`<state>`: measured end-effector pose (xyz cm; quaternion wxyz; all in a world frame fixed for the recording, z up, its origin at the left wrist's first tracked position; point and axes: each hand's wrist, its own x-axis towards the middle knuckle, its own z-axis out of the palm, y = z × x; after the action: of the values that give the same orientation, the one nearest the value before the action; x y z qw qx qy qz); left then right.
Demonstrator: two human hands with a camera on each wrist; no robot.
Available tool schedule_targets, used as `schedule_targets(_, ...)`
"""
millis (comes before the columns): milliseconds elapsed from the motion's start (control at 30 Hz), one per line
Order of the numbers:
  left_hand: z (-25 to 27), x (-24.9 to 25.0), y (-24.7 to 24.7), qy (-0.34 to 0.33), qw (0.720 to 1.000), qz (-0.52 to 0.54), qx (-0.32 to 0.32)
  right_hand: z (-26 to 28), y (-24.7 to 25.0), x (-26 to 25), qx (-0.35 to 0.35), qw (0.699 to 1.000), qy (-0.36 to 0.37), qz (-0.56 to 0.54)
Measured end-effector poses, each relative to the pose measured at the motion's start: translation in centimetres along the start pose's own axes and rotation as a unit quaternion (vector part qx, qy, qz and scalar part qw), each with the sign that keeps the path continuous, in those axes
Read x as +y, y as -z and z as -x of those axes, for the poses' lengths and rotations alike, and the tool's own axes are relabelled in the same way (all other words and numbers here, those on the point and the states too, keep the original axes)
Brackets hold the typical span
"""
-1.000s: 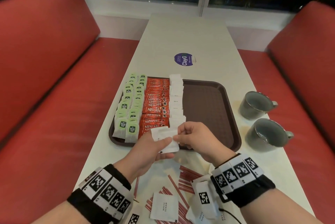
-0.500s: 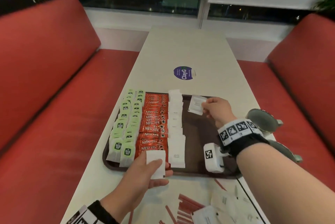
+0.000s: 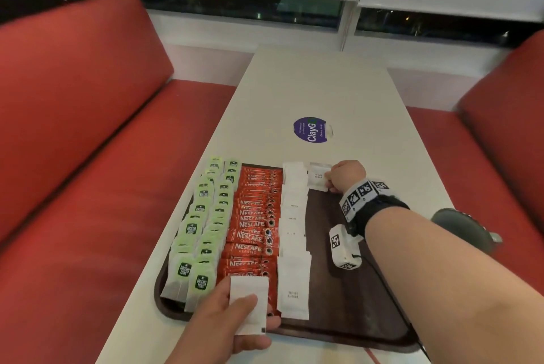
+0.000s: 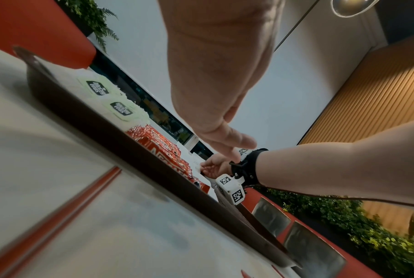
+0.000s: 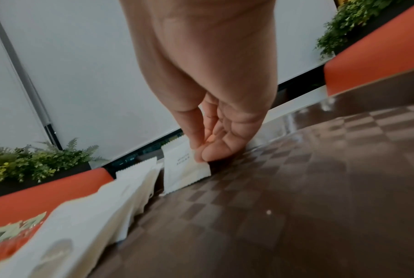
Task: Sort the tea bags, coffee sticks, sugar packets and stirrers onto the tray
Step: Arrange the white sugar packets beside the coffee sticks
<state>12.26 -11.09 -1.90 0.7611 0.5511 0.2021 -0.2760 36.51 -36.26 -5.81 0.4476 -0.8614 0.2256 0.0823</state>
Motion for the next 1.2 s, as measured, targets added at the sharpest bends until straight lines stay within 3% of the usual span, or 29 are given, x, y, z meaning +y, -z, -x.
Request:
schedule_targets(133,-0.4,0.1,-0.4,0.002,1.0,0.008,0.002,-0.1,-0.5,0.1,0.012,1.0,0.012,0.021)
schedule_targets(233,-0.9,0.0,-0.6,-0.009,1.0,0.021,0.016,-0.4,-0.6,0.6,0.083,0.994,0.047,0.052)
schedule_targets(333,-1.2,0.2,-0.9,-0.028,0.999,0.028,0.027,2.9,0.2,-0.4,0.098,0.992,0.074,-0.024)
schedule_targets(433,-1.3,0.7,-1.3,-0.05,0.998,0.043,0.019,9.7,1.1,-2.0,-0.037,0.988,0.133,-0.072)
schedule_targets(533,-1.6,1.1,-1.9,-0.083,0.996,0.031,0.01,16.5,1.0,-2.0,-0.212,0.962,0.173,-0.022)
schedule_targets(600,-1.7,1.2,-2.4,-0.102,0.995,0.018,0.002,19.2,0.3,-1.1,-0.262,0.95,0.166,-0.03)
schedule_targets(867,-1.6,1.1,-3.8,-0.13,0.99,-0.047,-0.008,19.8,0.4,0.2,-0.199,0.966,0.133,-0.099)
schedule_targets(1067,-1.6,1.4,-2.0,-0.108,0.993,-0.026,0.041,10.1,2.8,0.4,-0.006,0.992,0.074,-0.097)
schedule_targets(1200,-1.1,1.3,-0.6,-0.096,0.994,0.0,0.051,4.7,2.4,1.0,0.018,0.997,0.015,-0.072)
